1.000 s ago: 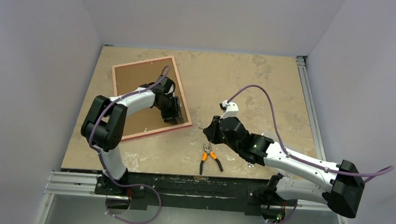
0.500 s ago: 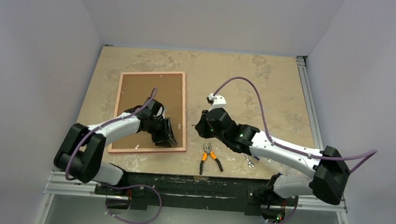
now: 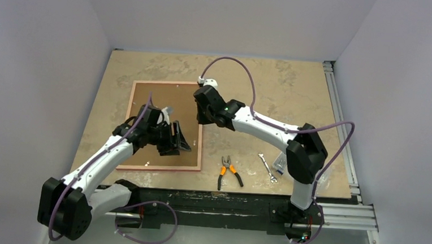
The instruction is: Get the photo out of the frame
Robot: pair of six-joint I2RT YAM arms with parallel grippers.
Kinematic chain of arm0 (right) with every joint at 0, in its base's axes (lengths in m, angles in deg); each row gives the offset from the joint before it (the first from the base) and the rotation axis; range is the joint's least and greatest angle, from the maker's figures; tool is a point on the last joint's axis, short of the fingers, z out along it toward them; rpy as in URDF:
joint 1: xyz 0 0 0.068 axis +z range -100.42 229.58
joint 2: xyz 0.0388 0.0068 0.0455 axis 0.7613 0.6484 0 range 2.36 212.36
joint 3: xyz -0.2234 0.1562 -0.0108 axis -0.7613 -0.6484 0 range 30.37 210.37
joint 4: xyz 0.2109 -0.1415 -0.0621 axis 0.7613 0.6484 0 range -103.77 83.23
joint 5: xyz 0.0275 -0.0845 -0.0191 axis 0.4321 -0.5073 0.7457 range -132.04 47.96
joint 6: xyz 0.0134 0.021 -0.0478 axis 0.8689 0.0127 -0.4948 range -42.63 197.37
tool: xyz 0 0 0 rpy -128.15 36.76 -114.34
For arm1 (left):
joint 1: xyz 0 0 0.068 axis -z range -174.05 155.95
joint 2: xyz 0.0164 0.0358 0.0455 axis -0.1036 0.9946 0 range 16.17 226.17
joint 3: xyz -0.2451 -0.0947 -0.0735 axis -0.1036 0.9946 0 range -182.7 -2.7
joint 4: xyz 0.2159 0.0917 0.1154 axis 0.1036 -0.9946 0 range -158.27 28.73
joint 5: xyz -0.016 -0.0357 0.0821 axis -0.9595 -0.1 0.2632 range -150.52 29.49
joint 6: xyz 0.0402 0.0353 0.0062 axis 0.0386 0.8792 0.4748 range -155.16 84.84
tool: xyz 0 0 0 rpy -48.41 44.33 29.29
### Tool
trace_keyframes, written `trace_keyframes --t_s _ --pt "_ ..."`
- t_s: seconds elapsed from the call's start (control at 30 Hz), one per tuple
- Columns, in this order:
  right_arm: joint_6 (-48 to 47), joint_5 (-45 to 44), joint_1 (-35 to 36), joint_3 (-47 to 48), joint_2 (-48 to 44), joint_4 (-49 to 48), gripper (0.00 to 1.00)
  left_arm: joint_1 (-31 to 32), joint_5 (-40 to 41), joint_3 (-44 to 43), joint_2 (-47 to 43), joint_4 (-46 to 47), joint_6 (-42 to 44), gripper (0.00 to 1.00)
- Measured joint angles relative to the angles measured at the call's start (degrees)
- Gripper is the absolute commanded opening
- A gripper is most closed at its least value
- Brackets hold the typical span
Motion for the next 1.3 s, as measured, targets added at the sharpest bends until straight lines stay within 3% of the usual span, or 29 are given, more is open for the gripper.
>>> trace_keyframes --t_s 0.13,0.3,0.57,1.3 --pt "-2.99 0.07 -1.7 7.98 6.67 2.8 0.0 -1.73 4.24 -0.5 -3.56 -4.17 -0.26 0.51" --pt "-6.47 -0.72 -2.99 16.09 14.25 6.08 0.0 -1.92 9.99 -0.15 -3.43 -9.29 -0.61 0.34" --pt "-11.78 -0.92 -5.22 22.27 20.31 7.21 0.0 -1.68 9.97 6.19 -3.91 -9.22 -2.1 0.36" --pt "-21.07 1.97 -7.56 31.63 27.56 7.1 0.0 -1.31 10.43 6.69 -0.28 -7.74 -4.2 0.37"
